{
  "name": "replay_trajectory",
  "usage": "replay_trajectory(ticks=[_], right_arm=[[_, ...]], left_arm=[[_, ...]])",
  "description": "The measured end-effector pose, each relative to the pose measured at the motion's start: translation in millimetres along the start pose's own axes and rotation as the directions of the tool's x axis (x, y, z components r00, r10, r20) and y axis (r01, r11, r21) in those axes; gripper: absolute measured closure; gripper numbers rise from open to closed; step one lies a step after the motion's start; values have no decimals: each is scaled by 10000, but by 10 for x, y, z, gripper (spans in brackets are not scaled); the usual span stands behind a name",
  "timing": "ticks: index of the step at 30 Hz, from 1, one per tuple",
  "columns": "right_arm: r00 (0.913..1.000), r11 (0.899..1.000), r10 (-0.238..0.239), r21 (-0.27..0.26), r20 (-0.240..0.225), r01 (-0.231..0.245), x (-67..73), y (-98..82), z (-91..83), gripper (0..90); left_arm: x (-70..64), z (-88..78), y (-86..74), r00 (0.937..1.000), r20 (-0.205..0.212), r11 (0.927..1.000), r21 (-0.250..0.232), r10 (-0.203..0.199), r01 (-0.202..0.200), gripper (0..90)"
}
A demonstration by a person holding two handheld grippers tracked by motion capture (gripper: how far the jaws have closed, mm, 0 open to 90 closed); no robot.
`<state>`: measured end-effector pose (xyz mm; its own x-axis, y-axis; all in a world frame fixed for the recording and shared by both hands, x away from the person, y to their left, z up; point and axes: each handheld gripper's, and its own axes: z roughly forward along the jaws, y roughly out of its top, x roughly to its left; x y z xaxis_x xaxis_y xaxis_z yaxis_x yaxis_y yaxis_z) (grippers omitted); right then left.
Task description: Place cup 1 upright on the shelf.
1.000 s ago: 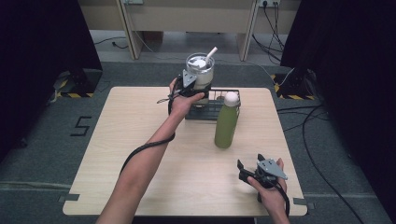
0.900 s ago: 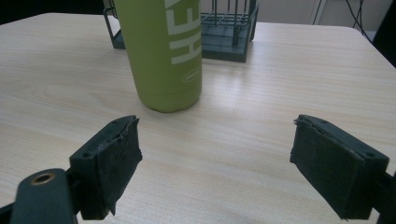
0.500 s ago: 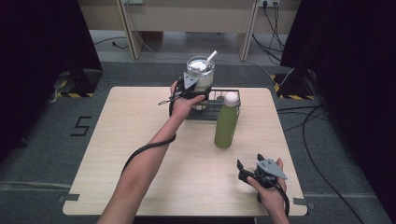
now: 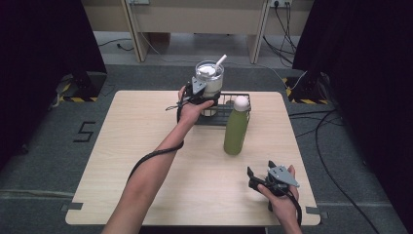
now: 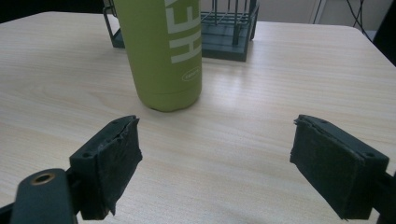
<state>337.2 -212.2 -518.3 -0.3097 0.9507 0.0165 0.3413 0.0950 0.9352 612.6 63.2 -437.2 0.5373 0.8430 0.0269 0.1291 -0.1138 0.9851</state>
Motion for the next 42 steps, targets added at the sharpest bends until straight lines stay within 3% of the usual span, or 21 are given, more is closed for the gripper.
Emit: replay_trajectory(ticks=[21, 42], right_arm=[[10000, 10000, -77, 9, -17, 77, 11, 0, -3, 150], [9996, 9996, -270, 30, 69, 270, 23, 2, 1, 143]], left_arm=[[25, 11, -7, 9998, 192, 10000, 42, -62, 61, 82], [29, -96, -16, 9999, -108, 10000, -47, -41, 40, 0]])
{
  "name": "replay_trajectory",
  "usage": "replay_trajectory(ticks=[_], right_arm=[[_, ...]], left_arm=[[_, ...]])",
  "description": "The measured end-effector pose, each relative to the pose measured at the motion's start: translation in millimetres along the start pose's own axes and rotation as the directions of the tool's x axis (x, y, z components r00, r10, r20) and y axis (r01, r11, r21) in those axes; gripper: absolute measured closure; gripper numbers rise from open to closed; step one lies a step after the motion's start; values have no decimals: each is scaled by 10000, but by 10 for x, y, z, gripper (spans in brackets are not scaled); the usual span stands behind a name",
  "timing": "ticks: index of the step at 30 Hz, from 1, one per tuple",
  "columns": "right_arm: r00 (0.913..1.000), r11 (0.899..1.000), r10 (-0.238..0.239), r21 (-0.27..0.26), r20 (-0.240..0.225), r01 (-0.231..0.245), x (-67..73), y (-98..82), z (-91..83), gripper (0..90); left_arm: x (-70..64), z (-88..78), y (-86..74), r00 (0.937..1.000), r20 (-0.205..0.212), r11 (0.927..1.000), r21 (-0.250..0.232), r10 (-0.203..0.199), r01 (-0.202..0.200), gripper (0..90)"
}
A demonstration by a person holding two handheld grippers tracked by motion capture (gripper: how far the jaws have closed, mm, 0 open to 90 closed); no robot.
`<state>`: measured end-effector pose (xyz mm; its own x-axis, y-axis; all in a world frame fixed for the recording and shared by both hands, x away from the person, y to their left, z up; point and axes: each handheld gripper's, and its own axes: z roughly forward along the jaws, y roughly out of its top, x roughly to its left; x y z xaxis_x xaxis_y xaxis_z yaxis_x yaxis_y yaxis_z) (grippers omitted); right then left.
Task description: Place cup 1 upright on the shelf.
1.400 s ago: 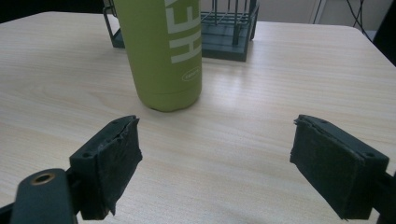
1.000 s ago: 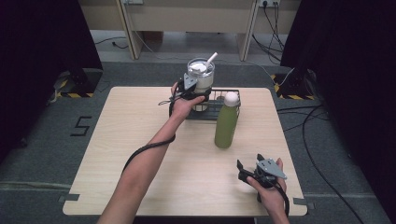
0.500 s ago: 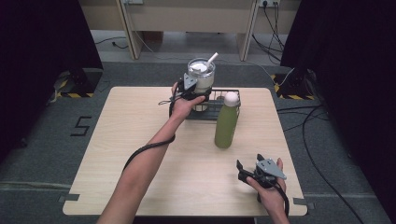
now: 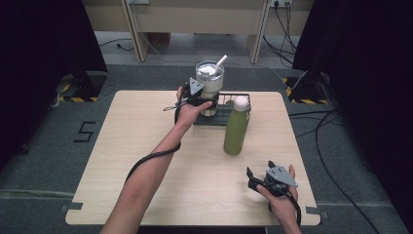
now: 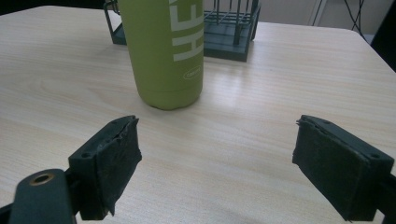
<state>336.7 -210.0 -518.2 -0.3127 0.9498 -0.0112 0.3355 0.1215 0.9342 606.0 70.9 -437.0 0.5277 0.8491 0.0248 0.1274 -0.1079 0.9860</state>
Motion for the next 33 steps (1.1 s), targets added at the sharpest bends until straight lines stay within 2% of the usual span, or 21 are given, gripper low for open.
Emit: replay_trajectory(ticks=[13, 33], right_arm=[[10000, 10000, -30, 51, 1, 30, 24, -3, 14, 143], [10000, 10000, -65, -15, 21, 65, 37, 8, 16, 143]], left_arm=[[8, -157, 43, 9990, 16, 9989, -152, 440, -439, 0], [-27, -439, 3, 9971, 165, 9970, -210, 744, -740, 0]])
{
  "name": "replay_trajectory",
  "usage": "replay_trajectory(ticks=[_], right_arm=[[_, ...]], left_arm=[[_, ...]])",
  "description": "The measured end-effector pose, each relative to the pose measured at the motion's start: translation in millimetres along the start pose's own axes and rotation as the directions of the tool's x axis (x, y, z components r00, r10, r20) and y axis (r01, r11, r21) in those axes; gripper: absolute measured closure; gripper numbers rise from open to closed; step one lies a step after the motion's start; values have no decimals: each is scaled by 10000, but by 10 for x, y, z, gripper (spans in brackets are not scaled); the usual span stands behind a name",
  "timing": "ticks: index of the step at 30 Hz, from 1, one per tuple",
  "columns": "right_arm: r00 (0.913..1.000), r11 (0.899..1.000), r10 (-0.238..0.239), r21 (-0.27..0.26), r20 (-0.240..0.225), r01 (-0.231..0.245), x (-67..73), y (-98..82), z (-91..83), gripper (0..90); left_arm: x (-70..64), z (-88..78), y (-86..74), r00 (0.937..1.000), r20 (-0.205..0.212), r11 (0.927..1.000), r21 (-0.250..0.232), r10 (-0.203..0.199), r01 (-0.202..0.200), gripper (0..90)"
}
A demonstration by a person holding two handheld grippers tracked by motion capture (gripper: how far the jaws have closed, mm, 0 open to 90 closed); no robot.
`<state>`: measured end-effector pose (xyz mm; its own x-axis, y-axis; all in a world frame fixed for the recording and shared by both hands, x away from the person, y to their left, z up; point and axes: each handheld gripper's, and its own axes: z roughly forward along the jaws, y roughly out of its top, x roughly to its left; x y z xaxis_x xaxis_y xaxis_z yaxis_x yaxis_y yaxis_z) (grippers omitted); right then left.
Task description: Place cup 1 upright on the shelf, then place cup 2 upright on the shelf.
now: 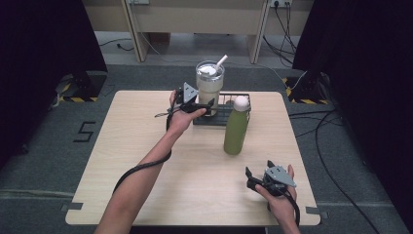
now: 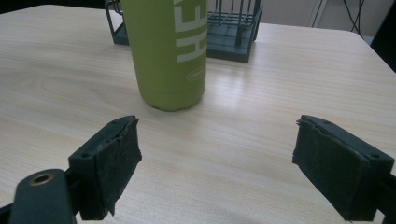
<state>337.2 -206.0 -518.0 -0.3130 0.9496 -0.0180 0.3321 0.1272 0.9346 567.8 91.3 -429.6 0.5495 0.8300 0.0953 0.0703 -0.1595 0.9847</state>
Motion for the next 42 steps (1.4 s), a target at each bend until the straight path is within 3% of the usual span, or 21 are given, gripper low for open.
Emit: replay_trajectory(ticks=[18, 24, 34, 42], right_arm=[[9999, 9999, -59, -154, -141, 57, 31, 16, -21, 124], [9991, 9994, -259, -234, -328, 252, 25, 25, -29, 68], [9997, 9989, -169, -430, -157, 162, 1, 61, -54, 89], [9987, 9974, -437, -582, -278, 421, 7, 104, -48, 90]], left_arm=[[-78, -428, 30, 9998, 108, 9991, -394, 171, -166, 0], [-71, -530, 55, 9997, 66, 9988, -433, 242, -239, 0], [-44, -653, 2, 9996, 16, 9987, -424, 270, -269, 0], [-22, -731, -51, 9998, -8, 9988, -442, 212, -212, 0]])
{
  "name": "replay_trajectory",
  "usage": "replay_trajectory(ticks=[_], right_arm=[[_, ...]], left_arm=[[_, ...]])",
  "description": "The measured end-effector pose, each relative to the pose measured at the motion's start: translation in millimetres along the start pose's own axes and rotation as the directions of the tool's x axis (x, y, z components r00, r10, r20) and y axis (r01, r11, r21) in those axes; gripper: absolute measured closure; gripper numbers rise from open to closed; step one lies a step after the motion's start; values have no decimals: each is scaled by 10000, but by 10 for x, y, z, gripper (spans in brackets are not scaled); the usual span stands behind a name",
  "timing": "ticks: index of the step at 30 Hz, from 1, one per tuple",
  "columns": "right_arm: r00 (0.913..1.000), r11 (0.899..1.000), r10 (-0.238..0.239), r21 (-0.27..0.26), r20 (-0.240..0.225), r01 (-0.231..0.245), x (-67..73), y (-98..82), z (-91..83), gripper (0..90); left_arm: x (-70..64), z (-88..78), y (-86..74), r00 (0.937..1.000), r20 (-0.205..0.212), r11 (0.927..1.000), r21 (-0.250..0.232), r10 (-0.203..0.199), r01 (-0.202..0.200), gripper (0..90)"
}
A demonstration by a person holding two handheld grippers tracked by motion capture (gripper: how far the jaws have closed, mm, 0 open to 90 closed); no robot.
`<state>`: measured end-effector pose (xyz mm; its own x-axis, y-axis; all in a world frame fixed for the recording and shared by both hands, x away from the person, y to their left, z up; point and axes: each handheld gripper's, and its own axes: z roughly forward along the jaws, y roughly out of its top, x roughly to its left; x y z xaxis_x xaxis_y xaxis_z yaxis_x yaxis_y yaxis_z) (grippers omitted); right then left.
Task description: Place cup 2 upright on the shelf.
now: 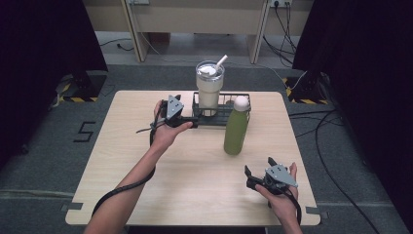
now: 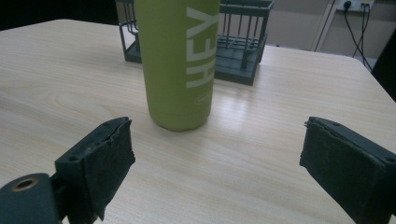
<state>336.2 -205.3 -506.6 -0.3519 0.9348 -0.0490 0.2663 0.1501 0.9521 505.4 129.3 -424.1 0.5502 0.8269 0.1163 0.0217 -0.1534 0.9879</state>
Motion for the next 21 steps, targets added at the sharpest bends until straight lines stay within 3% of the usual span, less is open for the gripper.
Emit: replay_trajectory(ticks=[7, 21], right_arm=[[9974, 9977, -670, -48, -273, 669, 22, 28, -8, 69], [9990, 9989, -228, -395, 390, 243, -13, 230, 17, 106]], left_arm=[[39, -71, 1, 10000, -26, 10000, -15, 22, -22, 0], [138, -344, 40, 9993, -269, 9997, -81, 243, -245, 0]])
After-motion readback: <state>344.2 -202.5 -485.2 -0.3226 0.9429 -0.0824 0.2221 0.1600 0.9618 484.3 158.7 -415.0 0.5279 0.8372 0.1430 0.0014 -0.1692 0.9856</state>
